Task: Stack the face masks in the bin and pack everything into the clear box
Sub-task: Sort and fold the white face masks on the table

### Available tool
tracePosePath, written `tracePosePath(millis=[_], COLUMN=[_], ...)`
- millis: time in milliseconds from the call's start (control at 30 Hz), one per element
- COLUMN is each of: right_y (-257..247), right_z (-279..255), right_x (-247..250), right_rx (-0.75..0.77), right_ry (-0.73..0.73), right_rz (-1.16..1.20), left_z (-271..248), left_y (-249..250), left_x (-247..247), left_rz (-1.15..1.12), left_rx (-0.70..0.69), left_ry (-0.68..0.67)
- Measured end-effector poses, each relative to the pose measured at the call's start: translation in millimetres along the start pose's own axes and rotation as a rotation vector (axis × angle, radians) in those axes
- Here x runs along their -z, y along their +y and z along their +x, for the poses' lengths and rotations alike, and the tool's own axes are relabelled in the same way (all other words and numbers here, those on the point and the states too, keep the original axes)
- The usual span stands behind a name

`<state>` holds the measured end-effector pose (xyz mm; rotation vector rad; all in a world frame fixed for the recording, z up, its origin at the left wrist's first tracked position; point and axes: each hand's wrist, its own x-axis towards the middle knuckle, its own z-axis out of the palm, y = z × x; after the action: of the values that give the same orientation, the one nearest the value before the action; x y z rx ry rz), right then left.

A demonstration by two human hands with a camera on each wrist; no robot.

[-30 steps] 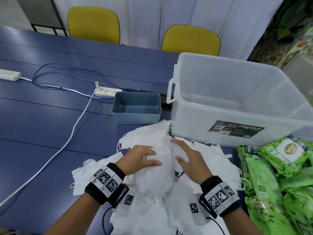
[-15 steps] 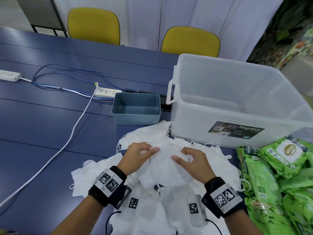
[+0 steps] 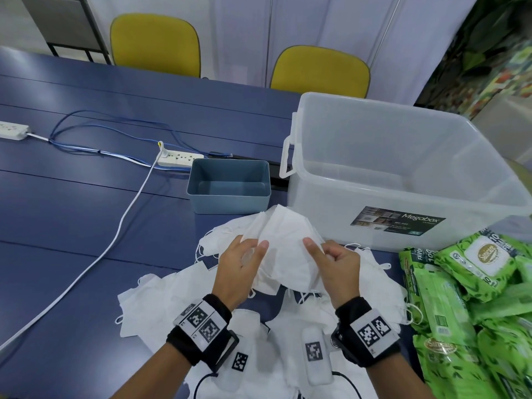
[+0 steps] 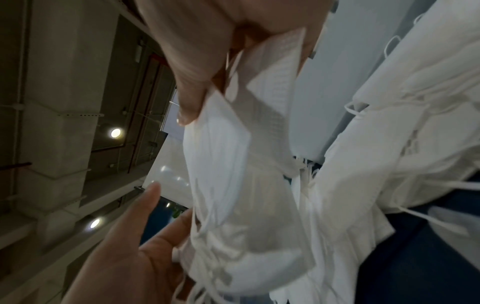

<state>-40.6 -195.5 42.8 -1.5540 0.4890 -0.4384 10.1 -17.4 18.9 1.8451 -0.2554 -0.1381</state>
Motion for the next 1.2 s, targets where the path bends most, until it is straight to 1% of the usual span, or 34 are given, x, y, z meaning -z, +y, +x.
tracePosePath(millis=[100,167,300,400,467,533,600,667,733,833,900,967,1000,1100,1133,1200], right_y=[2.7,3.7,-1.7,-5.2,-5.2,-6.2,-8.1,-9.5,-11.1,-13.5,-13.1,-11.3,-11.0,-7.7,-5.6,-1.0], right_z=[-1.8,-3.1,-7.7,-9.5,-8.8,-7.4,-6.7,-6.2,-7.8,-11.2,-13.8,-16.6,-19.4,-27.8,-29.4,-29.8], right_x=[-5.1,-8.0,-16.2,-16.5,-9.6,-0.5,7.4,11.8,12.0,7.6,2.4,-3.2,-6.0,-12.8,-14.3,-14.6], right_rx=[-0.041,-0.047,-0.033,-0.007,0.041,0.092,0.101,0.092,0.072,0.066,0.109,0.214,0.267,0.42,0.448,0.445], right_ry=[-0.012,-0.02,-0.027,-0.031,-0.02,-0.021,-0.024,-0.022,-0.021,-0.025,0.001,0.041,0.033,-0.091,-0.128,-0.156], right_rz=[-0.012,-0.049,-0.177,-0.224,-0.254,-0.275,-0.238,-0.165,-0.062,0.057,0.029,-0.082,-0.12,-0.205,-0.233,-0.264], left_z=[0.2,0.0,-0.5,-0.6,0.4,2.7,4.7,5.3,5.2,4.6,4.0,2.6,1.3,0.0,0.2,1.3], left_y=[12.9,17.8,18.6,20.9,17.8,11.6,6.9,6.9,7.0,7.1,10.3,14.8,16.6,22.4,27.1,35.9], left_x=[0.2,0.1,-2.1,-1.8,2.3,8.5,12.4,13.4,12.3,7.9,3.5,-0.6,-1.9,-3.8,-3.4,-2.4], left_rz=[-0.143,-0.188,-0.121,-0.128,-0.165,-0.181,-0.133,-0.044,0.0,-0.025,-0.033,-0.037,-0.063,-0.247,-0.328,-0.467], left_rx=[0.024,0.044,0.058,0.071,0.081,0.049,-0.005,-0.024,0.009,0.06,0.061,0.059,0.058,0.037,0.062,0.141], left_ry=[0.074,0.09,0.073,0.125,0.164,0.171,0.153,0.125,0.071,0.012,0.01,0.0,-0.014,-0.014,-0.002,0.009])
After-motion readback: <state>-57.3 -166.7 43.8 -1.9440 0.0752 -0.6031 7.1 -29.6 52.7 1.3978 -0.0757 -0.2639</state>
